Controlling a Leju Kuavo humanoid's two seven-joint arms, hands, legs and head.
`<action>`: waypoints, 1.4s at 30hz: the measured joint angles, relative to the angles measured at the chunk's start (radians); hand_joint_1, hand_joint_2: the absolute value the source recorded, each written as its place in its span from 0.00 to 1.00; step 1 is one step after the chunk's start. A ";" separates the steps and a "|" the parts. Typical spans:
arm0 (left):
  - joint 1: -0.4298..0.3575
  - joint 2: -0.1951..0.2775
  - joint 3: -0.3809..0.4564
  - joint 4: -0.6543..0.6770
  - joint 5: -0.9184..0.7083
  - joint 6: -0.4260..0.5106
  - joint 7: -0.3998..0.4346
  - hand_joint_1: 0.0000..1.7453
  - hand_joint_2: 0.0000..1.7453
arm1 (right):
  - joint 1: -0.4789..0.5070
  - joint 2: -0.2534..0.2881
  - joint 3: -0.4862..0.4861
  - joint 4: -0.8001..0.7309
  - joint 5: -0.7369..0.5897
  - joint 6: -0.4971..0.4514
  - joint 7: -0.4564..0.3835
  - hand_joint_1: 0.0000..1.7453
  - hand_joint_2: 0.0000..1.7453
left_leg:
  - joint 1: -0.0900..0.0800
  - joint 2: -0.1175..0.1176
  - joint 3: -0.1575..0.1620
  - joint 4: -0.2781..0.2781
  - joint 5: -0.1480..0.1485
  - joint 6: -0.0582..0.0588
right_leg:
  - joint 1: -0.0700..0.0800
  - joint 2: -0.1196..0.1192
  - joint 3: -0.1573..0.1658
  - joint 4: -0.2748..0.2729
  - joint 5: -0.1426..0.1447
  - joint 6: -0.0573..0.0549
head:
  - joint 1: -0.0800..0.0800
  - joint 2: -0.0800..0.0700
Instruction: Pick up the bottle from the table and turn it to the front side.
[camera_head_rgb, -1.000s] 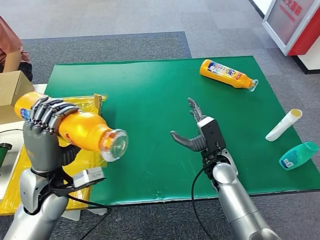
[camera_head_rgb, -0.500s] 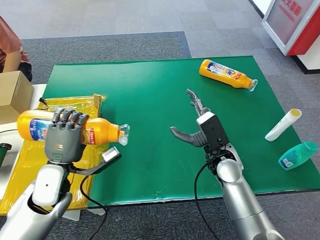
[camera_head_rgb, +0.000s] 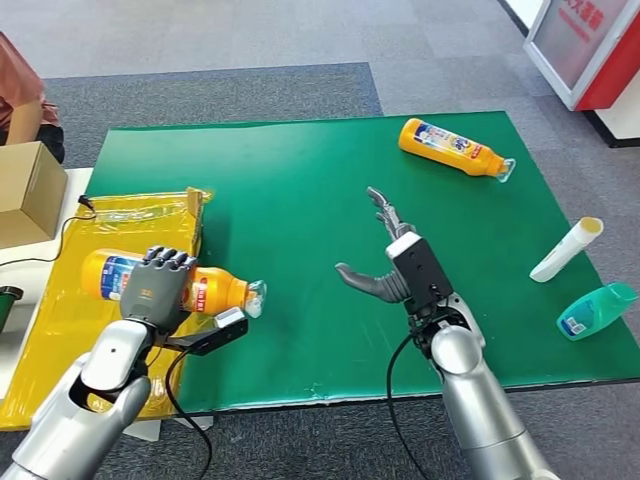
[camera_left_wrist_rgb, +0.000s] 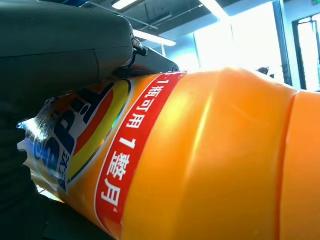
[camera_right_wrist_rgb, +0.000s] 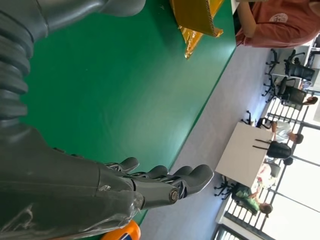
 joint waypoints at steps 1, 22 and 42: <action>-0.002 -0.001 0.001 0.010 0.003 -0.004 0.000 1.00 1.00 | 0.000 0.001 0.000 0.000 0.002 0.000 0.000 0.00 1.00 | 0.000 0.000 0.000 0.000 0.000 0.000 | 0.000 0.000 0.000 0.000 0.000 0.000 | 0.000 0.000; 0.032 -0.002 0.046 0.140 0.090 -0.048 0.018 1.00 1.00 | 0.000 0.010 0.001 -0.019 0.023 0.000 0.023 0.00 1.00 | 0.000 0.000 0.000 0.000 0.000 0.000 | 0.000 0.000 0.000 0.000 0.000 0.000 | 0.000 0.000; 0.067 -0.060 0.173 0.229 0.115 0.050 0.036 0.00 0.00 | 0.049 0.019 0.000 -0.062 0.000 -0.013 0.047 0.00 1.00 | 0.000 0.000 0.000 0.000 0.000 0.000 | 0.000 0.000 0.000 0.000 0.000 0.000 | 0.000 0.000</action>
